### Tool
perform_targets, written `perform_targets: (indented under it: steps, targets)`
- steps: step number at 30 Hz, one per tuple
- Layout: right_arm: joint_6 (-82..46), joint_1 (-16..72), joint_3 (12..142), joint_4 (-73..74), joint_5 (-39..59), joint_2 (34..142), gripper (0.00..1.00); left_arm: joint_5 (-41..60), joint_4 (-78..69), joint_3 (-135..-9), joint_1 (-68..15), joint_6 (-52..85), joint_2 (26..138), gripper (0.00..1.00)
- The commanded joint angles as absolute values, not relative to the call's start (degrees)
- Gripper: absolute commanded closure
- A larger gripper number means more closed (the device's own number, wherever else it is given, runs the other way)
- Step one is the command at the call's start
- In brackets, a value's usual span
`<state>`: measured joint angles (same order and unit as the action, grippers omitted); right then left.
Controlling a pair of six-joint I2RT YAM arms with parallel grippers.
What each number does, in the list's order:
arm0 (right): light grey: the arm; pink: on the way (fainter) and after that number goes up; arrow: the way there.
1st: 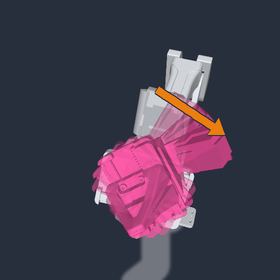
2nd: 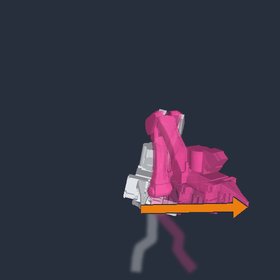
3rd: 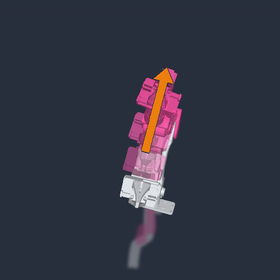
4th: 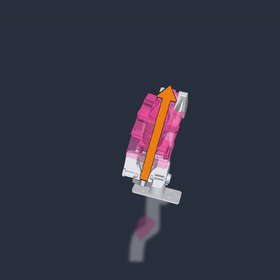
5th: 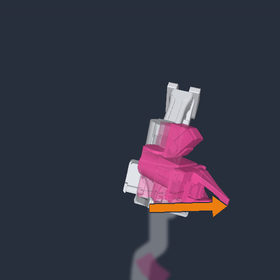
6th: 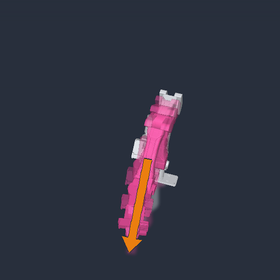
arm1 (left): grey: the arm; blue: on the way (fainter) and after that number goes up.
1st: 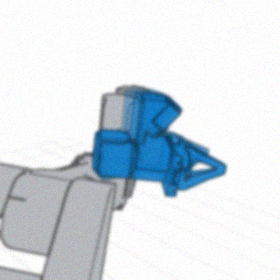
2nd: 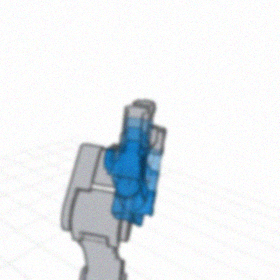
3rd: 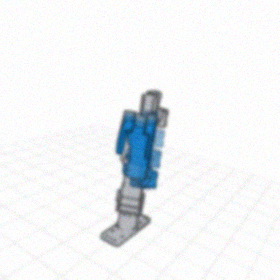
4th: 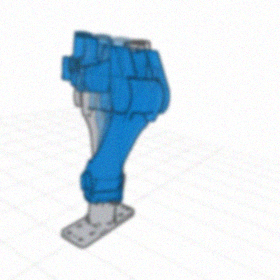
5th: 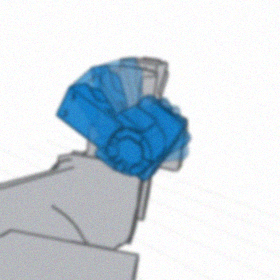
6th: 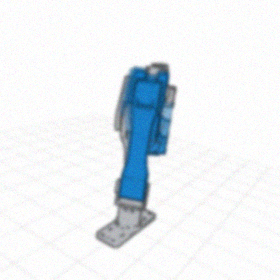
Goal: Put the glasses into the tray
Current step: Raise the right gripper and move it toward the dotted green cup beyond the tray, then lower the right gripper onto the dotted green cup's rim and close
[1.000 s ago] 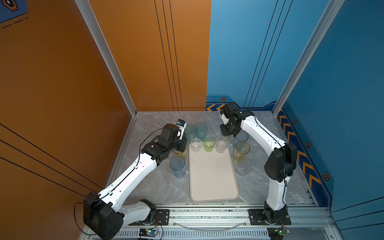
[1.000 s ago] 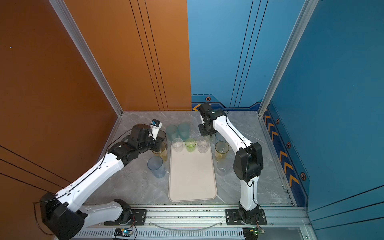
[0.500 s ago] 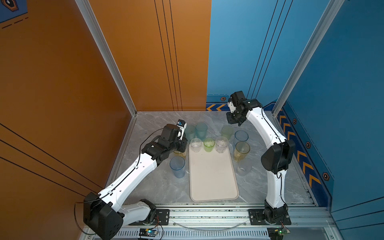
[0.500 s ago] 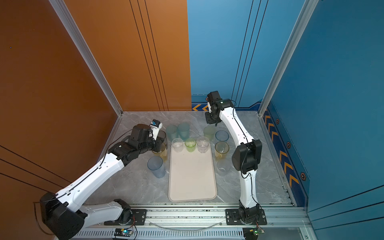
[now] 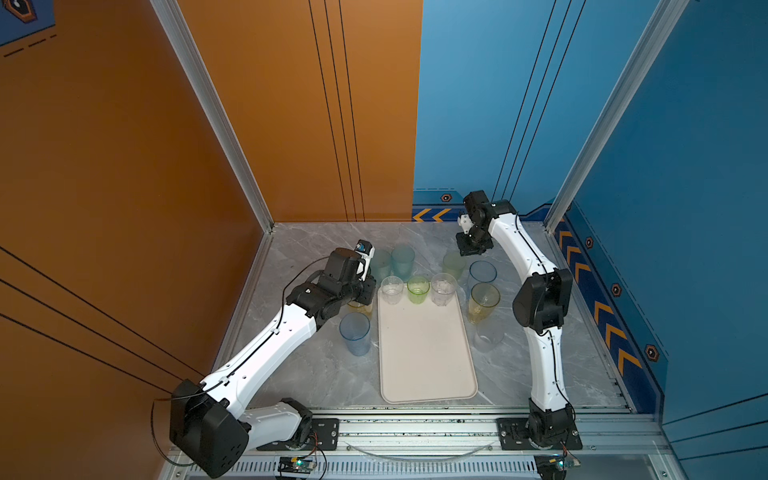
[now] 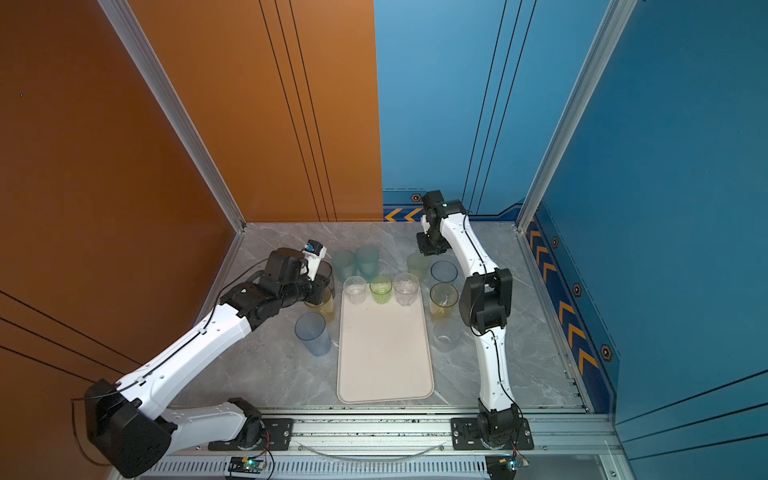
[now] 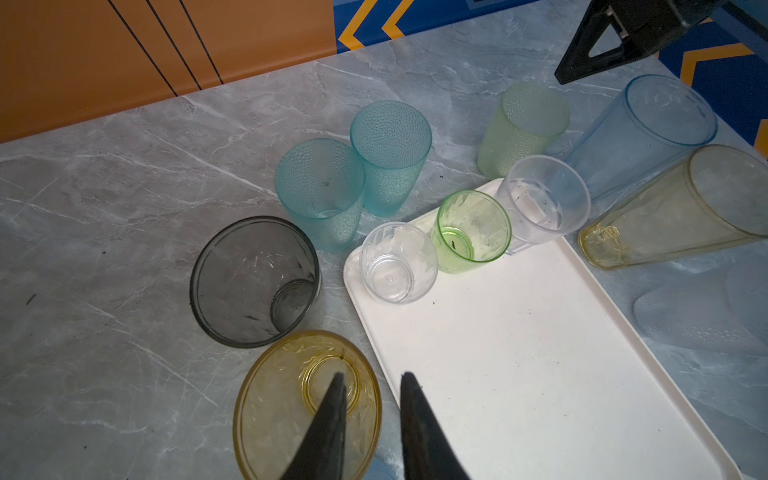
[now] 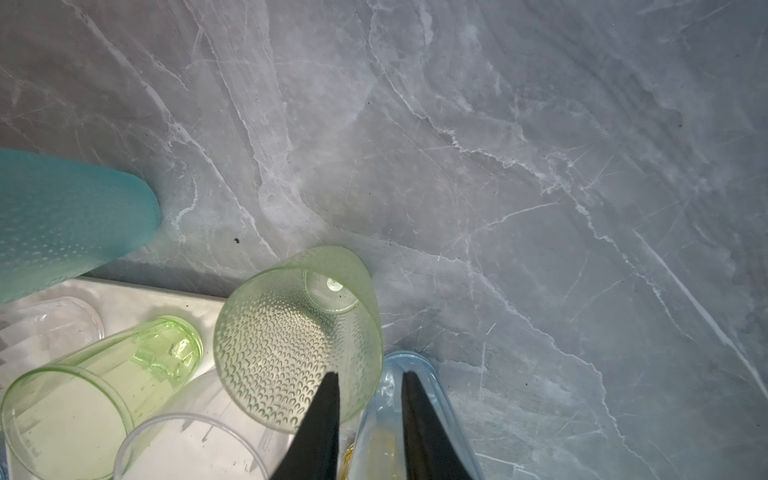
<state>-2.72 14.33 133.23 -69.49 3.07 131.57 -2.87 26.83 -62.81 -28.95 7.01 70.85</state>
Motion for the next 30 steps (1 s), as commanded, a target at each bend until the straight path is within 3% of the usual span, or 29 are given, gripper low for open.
perform_targets:
  steps: [1,30]
  targets:
    - [-1.6,14.0,134.9,-71.3,4.4,133.7,0.75,-2.1,27.9,-64.4,-29.4,7.5,71.4,0.75]
    - [-2.2,14.1,140.9,-71.4,4.6,140.9,0.8,-2.9,28.7,-64.8,-29.0,6.4,71.3,0.75]
